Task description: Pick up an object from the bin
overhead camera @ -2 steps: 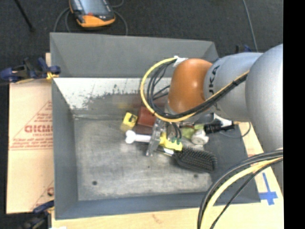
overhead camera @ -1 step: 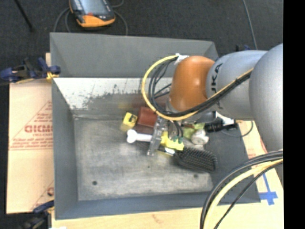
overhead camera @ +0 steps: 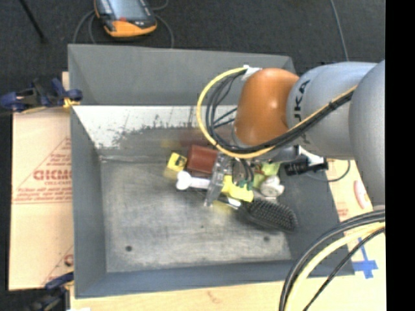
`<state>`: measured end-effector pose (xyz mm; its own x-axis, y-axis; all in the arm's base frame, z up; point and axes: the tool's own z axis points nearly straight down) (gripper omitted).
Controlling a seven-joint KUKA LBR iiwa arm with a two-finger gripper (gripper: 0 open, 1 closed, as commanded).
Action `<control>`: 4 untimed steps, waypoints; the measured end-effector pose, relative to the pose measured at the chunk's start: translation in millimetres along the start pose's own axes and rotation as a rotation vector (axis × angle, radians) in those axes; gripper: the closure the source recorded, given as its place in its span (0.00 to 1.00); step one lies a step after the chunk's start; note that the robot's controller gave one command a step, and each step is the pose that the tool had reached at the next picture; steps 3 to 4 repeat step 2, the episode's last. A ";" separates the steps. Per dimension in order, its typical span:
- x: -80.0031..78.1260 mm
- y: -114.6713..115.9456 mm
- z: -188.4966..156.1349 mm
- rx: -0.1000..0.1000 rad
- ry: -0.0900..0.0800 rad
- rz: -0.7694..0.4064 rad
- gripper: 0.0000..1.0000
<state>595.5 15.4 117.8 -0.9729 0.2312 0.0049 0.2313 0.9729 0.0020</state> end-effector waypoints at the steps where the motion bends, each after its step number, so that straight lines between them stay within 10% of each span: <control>1: -1.9 0.1 -20.1 -0.001 -0.008 0.001 1.00; 4: -2.9 0.0 -27.5 -0.001 -0.013 0.001 1.00</control>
Offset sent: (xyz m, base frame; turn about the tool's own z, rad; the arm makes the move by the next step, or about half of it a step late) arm 0.0000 0.0001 0.0351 0.0000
